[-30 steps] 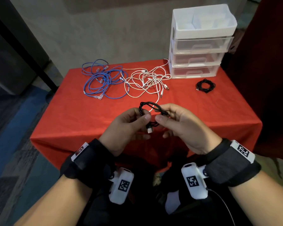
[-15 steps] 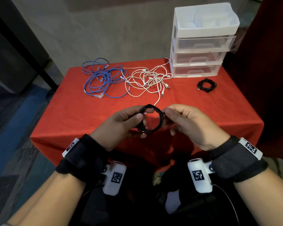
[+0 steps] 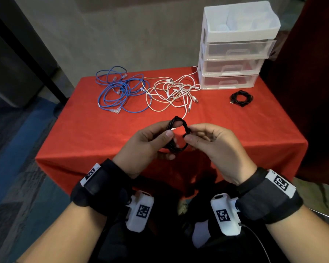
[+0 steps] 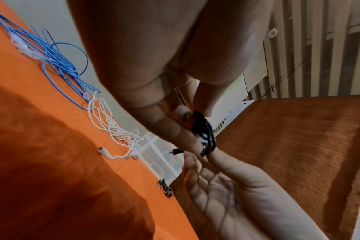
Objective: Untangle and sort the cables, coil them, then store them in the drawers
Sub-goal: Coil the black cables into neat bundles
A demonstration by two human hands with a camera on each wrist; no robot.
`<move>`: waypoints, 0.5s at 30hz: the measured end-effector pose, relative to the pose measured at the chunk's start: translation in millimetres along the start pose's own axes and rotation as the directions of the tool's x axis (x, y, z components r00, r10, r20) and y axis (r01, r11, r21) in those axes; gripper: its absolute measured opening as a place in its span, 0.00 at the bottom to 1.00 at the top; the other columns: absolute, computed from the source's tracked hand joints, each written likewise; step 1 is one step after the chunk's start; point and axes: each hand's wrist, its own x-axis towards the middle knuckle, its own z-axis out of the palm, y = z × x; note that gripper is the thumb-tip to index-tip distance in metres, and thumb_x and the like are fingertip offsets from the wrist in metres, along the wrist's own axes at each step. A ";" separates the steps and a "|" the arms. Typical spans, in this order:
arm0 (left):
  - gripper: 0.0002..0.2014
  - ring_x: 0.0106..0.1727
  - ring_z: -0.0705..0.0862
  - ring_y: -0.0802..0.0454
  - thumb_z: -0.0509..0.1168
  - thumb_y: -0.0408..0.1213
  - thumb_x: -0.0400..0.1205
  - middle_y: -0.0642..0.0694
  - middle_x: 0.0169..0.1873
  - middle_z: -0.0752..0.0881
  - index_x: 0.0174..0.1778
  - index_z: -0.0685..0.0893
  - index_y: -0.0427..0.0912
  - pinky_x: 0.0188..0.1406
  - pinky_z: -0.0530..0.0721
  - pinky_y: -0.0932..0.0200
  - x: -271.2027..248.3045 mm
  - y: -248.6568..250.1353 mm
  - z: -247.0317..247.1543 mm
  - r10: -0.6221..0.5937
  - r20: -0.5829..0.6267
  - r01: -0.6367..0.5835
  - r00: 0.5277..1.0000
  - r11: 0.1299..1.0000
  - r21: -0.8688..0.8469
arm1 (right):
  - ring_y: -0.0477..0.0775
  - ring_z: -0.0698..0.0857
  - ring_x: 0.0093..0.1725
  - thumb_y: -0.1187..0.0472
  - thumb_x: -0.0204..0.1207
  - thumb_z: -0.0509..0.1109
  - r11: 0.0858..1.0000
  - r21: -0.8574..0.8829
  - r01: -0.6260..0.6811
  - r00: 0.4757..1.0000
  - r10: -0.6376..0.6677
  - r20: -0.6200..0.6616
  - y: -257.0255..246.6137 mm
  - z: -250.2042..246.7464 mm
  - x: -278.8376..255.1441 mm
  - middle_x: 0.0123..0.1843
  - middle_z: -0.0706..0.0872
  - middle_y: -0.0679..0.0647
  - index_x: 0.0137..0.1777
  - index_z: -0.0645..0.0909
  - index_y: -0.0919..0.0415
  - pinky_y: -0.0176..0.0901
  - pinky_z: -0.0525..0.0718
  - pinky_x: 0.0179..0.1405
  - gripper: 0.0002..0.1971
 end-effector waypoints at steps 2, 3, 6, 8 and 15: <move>0.17 0.50 0.86 0.49 0.64 0.37 0.86 0.37 0.49 0.86 0.71 0.84 0.46 0.41 0.89 0.55 -1.0 -0.1 0.9 0.006 0.000 -0.006 1.000 1.000 0.005 | 0.56 0.84 0.47 0.68 0.75 0.79 0.991 0.098 -0.091 0.996 0.089 0.030 -0.6 -1.8 0.5 0.58 0.90 0.71 0.63 0.87 0.67 0.43 0.82 0.47 0.16; 0.18 0.51 0.87 0.49 0.65 0.38 0.85 0.36 0.50 0.87 0.71 0.84 0.46 0.41 0.89 0.55 -1.7 -0.3 1.7 0.010 0.003 -0.010 1.000 1.000 0.014 | 0.57 0.83 0.48 0.68 0.75 0.79 0.985 0.119 -0.128 0.991 0.122 0.055 -0.9 -2.9 0.4 0.56 0.91 0.69 0.63 0.87 0.67 0.46 0.80 0.48 0.16; 0.20 0.55 0.87 0.48 0.68 0.39 0.82 0.31 0.60 0.86 0.71 0.85 0.47 0.41 0.89 0.55 -2.8 -0.8 4.4 0.014 0.019 -0.015 1.000 0.999 0.052 | 0.53 0.84 0.48 0.71 0.76 0.77 0.988 0.066 -0.136 0.988 0.131 0.083 -2.9 -1.8 -1.1 0.49 0.91 0.61 0.58 0.89 0.66 0.43 0.77 0.44 0.11; 0.19 0.56 0.86 0.49 0.69 0.40 0.81 0.28 0.62 0.84 0.69 0.86 0.48 0.41 0.90 0.55 -2.6 -1.8 4.8 0.027 0.017 -0.029 0.999 0.996 0.079 | 0.51 0.84 0.47 0.71 0.77 0.76 0.988 0.045 -0.146 0.988 0.143 0.057 -4.6 -2.3 -0.8 0.46 0.92 0.57 0.54 0.91 0.64 0.40 0.75 0.40 0.08; 0.08 0.47 0.85 0.51 0.69 0.37 0.85 0.33 0.50 0.85 0.56 0.90 0.53 0.38 0.90 0.52 1.5 -5.2 -2.6 0.117 -0.037 -0.103 0.992 0.961 0.257 | 0.47 0.84 0.51 0.69 0.82 0.71 0.960 0.135 -0.247 0.966 0.233 0.116 -11.0 -9.3 -1.7 0.53 0.91 0.56 0.62 0.87 0.65 0.42 0.79 0.44 0.11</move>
